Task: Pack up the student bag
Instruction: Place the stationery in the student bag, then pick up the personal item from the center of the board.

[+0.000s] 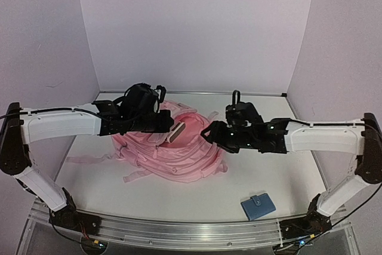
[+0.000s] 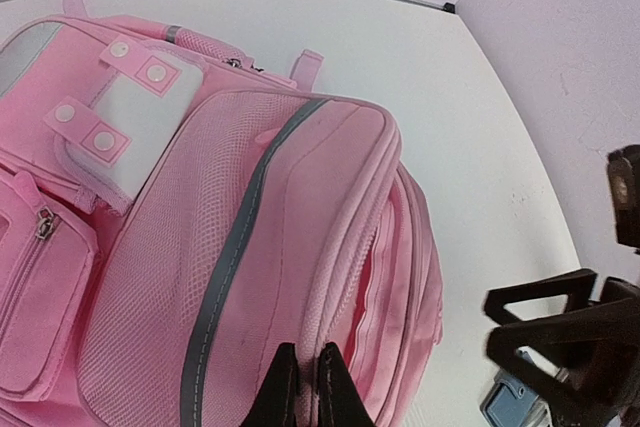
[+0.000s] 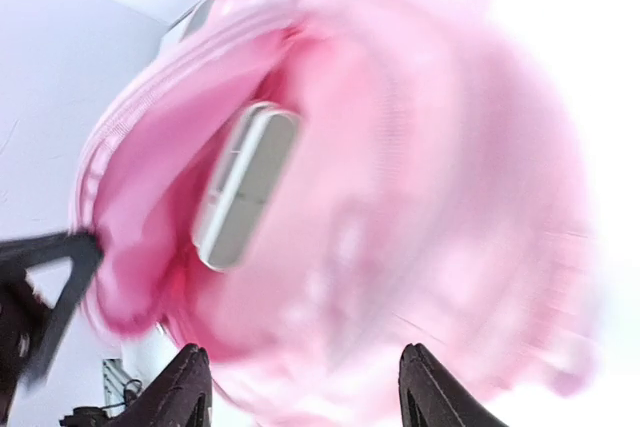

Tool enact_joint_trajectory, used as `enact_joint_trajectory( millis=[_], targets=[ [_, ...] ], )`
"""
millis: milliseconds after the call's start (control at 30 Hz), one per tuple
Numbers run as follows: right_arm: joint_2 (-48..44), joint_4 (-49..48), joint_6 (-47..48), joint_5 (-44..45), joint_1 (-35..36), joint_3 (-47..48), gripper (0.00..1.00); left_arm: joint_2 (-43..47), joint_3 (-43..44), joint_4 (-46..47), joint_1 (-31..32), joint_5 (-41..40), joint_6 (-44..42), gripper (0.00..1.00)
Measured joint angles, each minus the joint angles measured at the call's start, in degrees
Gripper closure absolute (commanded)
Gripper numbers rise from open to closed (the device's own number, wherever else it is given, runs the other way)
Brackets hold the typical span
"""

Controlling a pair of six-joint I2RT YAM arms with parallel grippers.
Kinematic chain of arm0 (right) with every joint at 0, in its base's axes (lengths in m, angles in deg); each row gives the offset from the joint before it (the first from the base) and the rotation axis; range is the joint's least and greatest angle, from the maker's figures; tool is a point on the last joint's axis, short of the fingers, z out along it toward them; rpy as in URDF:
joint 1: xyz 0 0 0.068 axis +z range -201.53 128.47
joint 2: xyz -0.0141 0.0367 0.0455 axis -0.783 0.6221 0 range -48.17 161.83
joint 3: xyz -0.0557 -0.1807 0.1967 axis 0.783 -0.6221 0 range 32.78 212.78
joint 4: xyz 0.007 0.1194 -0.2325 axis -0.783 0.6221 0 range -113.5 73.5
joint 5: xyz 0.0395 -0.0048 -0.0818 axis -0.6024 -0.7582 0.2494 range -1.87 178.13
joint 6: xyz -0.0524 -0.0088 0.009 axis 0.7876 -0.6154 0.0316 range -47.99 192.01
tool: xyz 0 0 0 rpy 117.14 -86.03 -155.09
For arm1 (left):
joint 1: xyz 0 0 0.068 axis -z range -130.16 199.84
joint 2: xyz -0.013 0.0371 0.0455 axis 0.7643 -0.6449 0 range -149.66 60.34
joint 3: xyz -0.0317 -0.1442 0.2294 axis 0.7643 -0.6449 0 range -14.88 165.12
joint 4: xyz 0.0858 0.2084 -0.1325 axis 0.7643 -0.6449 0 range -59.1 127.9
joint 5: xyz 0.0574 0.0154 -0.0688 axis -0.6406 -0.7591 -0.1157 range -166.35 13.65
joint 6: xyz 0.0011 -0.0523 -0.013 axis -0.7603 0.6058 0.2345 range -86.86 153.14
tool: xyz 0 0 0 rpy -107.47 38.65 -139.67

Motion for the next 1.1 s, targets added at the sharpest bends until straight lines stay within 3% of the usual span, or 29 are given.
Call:
enact_joint_trajectory(
  millis=[233, 533, 933, 1100],
  targets=[
    [-11.72, 17.99, 0.94, 1.53, 0.94, -8.85, 0.4, 1.42, -1.48, 0.11, -1.09, 0.71, 0.07, 1.0],
    [-13.59, 37.04, 1.15, -1.05, 3.42, -17.25, 0.44, 1.54, -1.73, 0.42, -1.75, 2.19, 0.05, 1.0],
    [-8.49, 39.62, 2.46, -1.8, 3.8, -18.25, 0.56, 1.59, -1.73, 0.44, -2.04, 2.78, -0.04, 1.0],
    [-5.86, 38.14, 3.43, -1.83, 3.8, -18.25, 0.68, 1.68, -1.73, 0.42, -2.11, 2.78, -0.04, 1.0]
  ],
)
